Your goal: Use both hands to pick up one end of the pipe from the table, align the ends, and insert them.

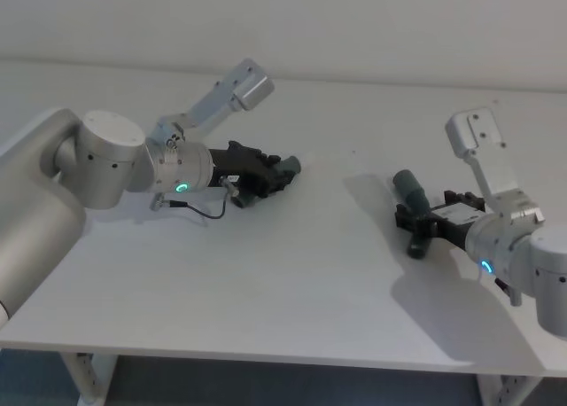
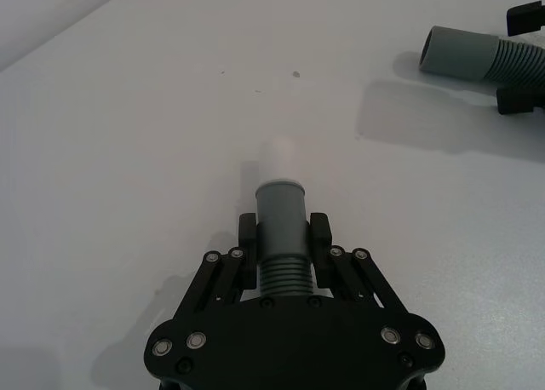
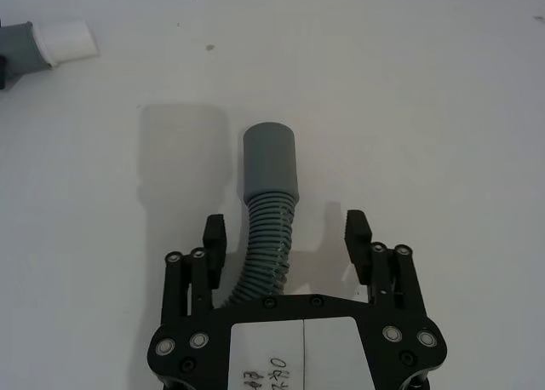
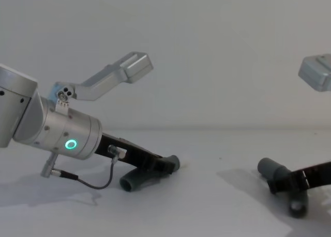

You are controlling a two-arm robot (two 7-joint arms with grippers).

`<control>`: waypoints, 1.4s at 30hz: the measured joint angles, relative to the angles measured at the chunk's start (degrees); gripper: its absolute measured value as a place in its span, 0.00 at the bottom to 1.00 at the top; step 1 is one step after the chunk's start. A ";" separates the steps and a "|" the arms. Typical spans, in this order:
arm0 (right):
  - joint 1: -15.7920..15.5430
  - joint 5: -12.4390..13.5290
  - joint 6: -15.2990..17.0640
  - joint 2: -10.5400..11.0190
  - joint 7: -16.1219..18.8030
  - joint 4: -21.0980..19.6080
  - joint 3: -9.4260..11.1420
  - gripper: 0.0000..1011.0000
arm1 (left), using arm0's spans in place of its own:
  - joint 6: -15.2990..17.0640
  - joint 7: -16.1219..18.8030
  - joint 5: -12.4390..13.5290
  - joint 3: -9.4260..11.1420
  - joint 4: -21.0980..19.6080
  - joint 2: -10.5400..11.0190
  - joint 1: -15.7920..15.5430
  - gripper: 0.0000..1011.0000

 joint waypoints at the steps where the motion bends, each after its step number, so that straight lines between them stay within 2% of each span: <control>1: 0.03 -0.03 0.01 -0.03 -0.01 0.04 0.00 0.82 | 0.00 0.00 0.00 0.00 0.00 0.00 0.00 0.34; 3: 0.09 -0.08 0.02 -0.11 -0.04 0.17 0.02 0.75 | 0.00 0.00 0.00 0.00 0.00 0.00 0.00 0.34; 4: 0.10 -0.10 0.02 -0.15 -0.04 0.21 0.02 0.75 | 0.00 0.00 0.00 0.00 0.00 0.00 0.00 0.34; 8: 0.20 -0.18 0.10 -0.25 -0.09 0.37 0.05 0.59 | 0.00 0.00 0.00 0.00 0.00 0.00 0.00 0.34; 9: 0.20 -0.18 0.10 -0.25 -0.09 0.37 0.05 0.59 | 0.00 0.00 0.00 0.00 0.00 0.01 0.00 0.34; 12: 0.24 -0.21 0.16 -0.32 -0.12 0.45 0.07 0.47 | 0.00 0.00 0.00 0.00 0.00 0.00 0.00 0.34; 19: 0.29 -0.26 0.29 -0.38 -0.17 0.58 0.08 0.26 | 0.00 0.00 0.00 0.00 0.00 0.01 0.00 0.34; 42: 0.38 -0.31 0.27 -0.51 -0.19 0.69 0.07 0.26 | 0.00 0.00 0.00 0.00 0.00 0.01 0.00 0.34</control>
